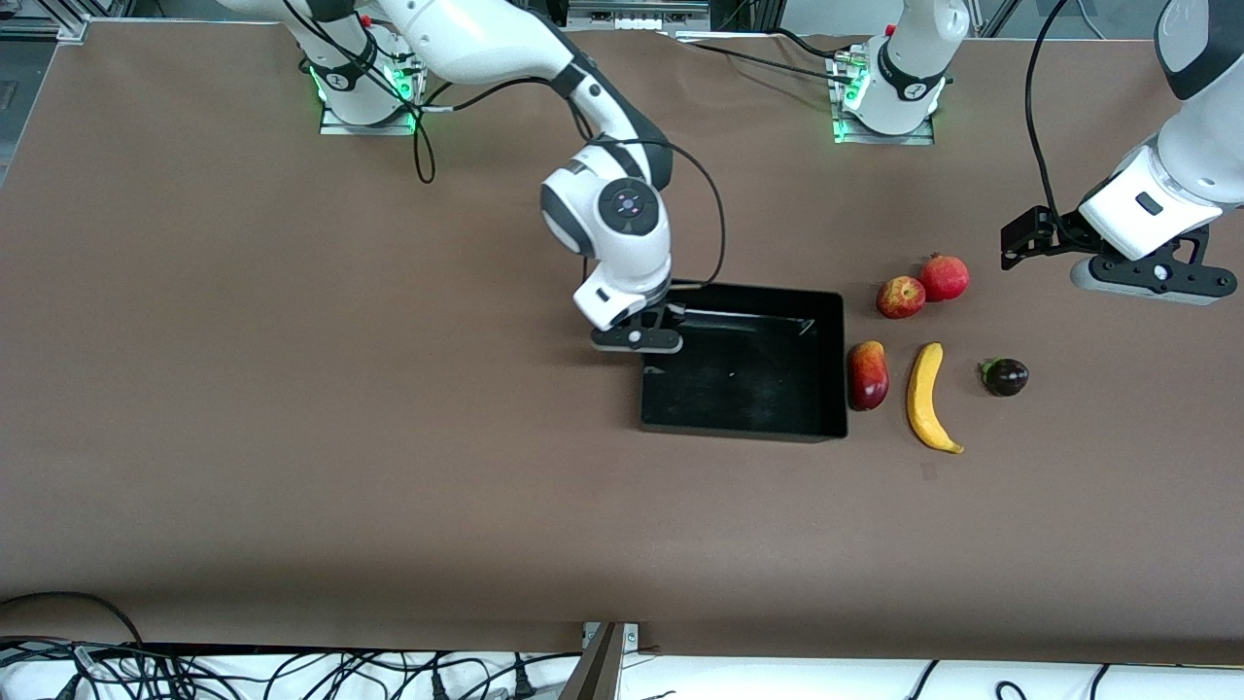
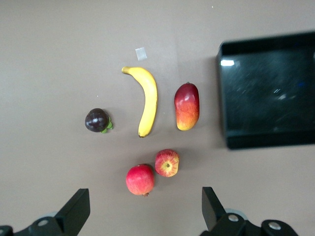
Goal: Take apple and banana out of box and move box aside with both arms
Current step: 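Drag the black box away from the fruit with the right gripper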
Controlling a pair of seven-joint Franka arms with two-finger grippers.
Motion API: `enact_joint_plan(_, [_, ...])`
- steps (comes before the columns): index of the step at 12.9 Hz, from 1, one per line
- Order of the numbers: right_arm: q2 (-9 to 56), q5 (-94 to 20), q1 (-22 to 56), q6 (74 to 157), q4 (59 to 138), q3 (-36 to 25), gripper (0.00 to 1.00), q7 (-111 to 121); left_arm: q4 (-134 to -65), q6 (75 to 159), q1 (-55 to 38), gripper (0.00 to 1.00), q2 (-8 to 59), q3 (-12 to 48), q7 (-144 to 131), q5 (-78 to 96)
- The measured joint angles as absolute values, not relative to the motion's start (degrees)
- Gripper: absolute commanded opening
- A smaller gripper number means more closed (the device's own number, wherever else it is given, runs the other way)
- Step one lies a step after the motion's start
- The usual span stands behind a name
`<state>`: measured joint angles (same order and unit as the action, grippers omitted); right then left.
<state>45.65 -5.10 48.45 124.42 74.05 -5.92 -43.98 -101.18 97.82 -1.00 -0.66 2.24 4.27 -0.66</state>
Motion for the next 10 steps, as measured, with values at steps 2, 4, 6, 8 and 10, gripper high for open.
enact_joint_plan(2, [41.53,-6.33,43.04,117.27,74.05,-6.16,0.0,-33.59,-101.18,97.69,-1.84,1.0,-0.55,2.21,2.94,-0.66])
enact_joint_plan(4, [36.05,-6.72,36.42,111.0,76.24,-6.51,0.0,-22.31,-101.13,97.68,-2.89,1.0,-0.44,2.2,1.71,-0.98])
enact_joint_plan(6, [30.61,-6.84,30.9,110.38,82.49,-8.06,0.0,-12.44,-100.68,97.63,-3.82,1.0,-0.33,2.21,1.37,-2.58])
enact_joint_plan(8, [25.45,-6.88,28.33,112.77,91.58,-12.84,0.0,-2.65,-100.57,97.53,-4.11,1.0,-0.18,2.21,1.15,-2.97])
enact_joint_plan(10, [20.13,-6.99,28.02,120.16,103.69,-19.47,0.0,7.94,-100.56,97.39,-4.29,1.0,-0.03,2.26,-0.11,-3.02])
